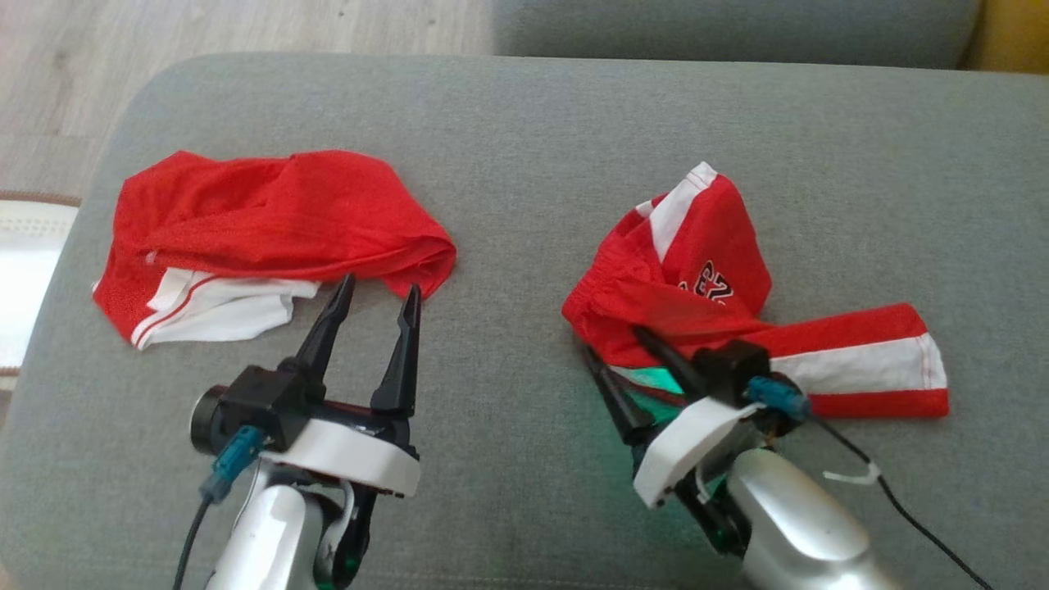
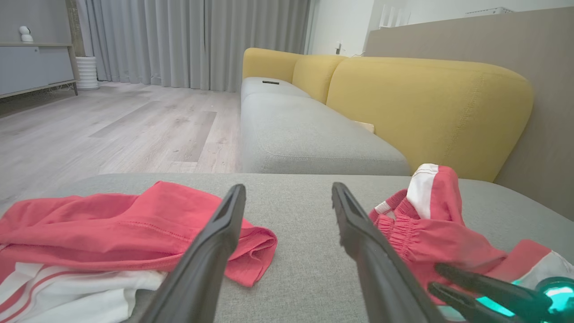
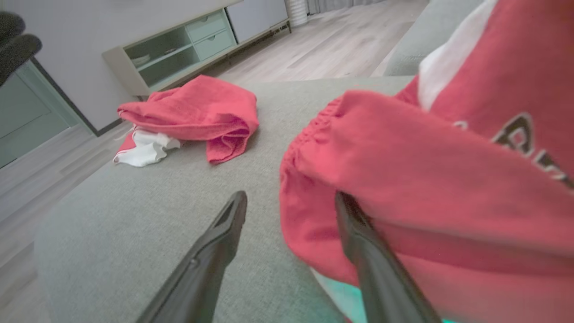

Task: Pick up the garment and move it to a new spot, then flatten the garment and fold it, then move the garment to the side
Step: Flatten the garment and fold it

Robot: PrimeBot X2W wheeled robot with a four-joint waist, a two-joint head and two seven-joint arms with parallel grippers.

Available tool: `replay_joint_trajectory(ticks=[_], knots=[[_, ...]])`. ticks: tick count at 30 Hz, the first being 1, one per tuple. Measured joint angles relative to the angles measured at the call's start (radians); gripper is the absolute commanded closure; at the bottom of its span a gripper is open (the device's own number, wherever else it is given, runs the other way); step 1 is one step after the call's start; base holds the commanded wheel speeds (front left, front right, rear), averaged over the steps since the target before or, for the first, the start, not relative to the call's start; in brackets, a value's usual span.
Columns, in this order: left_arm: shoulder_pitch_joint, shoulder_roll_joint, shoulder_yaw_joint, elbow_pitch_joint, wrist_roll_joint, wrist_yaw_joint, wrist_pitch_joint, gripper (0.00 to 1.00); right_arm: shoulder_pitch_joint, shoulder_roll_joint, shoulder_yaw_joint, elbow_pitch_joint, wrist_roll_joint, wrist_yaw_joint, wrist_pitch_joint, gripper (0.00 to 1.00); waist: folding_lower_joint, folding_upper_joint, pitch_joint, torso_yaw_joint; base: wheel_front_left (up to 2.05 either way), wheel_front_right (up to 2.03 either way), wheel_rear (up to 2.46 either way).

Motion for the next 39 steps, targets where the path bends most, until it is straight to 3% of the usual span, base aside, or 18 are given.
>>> replay_joint_trajectory(ticks=[9,17,22,28,39], knots=[[0.013,0.0,0.01,-0.004,0.0,0.0,0.0,0.0,0.006,0.0,-0.204,-0.049,-0.05,0.0,-0.031,0.0,0.0,0.0,-0.014,-0.066,0.0,0.0,0.0],[0.023,0.0,0.034,-0.01,0.0,-0.001,0.0,0.0,0.141,0.001,-0.487,-0.237,-0.144,0.0,-0.04,0.0,0.0,0.0,-0.023,-0.14,0.0,0.0,0.0],[0.022,0.0,0.034,-0.015,-0.005,-0.01,0.0,0.0,0.232,0.004,-0.606,-0.374,-0.151,0.0,-0.04,0.0,0.0,0.0,-0.019,-0.178,0.0,0.0,0.0],[0.022,0.0,0.032,-0.012,-0.015,-0.029,0.0,0.0,0.313,0.009,-0.674,-0.454,-0.149,0.0,-0.04,0.0,0.0,0.0,-0.012,-0.205,0.0,0.0,0.0],[0.015,0.003,-0.053,0.104,-0.009,-0.072,0.0,0.0,0.339,0.013,-0.66,-0.459,-0.139,0.0,-0.04,0.0,0.0,0.0,0.004,-0.223,0.0,0.0,0.0]])
